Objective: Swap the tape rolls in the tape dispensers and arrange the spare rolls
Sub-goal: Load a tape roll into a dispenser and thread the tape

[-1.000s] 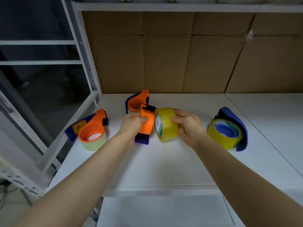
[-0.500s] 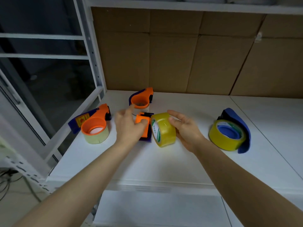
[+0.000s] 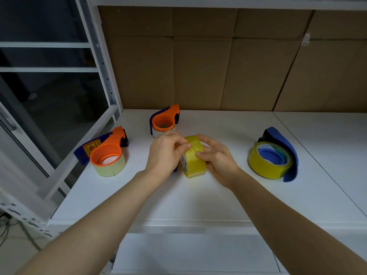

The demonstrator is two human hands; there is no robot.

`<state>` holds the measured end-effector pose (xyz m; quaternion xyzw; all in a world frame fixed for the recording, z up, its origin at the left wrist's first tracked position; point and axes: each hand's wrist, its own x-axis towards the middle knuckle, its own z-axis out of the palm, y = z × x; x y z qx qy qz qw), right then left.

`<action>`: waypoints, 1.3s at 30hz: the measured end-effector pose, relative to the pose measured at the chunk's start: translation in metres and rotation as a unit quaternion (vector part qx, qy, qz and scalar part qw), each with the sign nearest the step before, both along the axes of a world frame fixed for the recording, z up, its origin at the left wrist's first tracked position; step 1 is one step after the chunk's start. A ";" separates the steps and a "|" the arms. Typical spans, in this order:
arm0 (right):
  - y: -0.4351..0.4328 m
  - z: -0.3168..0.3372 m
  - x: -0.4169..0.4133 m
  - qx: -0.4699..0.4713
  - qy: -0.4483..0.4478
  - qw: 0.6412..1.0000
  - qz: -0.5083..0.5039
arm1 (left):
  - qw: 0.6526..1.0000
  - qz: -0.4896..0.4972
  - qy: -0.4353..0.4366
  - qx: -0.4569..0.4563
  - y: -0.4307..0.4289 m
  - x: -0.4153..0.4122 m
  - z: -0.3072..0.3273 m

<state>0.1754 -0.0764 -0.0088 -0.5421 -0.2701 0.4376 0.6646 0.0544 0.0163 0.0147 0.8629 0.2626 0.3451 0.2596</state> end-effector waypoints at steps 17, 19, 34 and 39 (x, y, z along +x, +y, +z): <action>0.005 0.005 -0.012 -0.019 -0.185 0.982 -0.044 | 0.984 0.015 0.142 0.104 -0.002 0.006 0.007; 0.006 0.010 -0.009 -0.045 -0.237 0.969 -0.051 | 0.983 0.014 0.150 0.107 0.001 0.006 0.007; 0.015 0.016 0.003 -0.087 -0.355 0.898 -0.245 | 0.995 -0.002 0.027 -0.092 -0.008 0.010 0.001; 0.014 0.022 0.009 -0.091 -0.387 0.887 -0.236 | 0.946 -0.053 0.082 -0.308 -0.018 0.022 0.006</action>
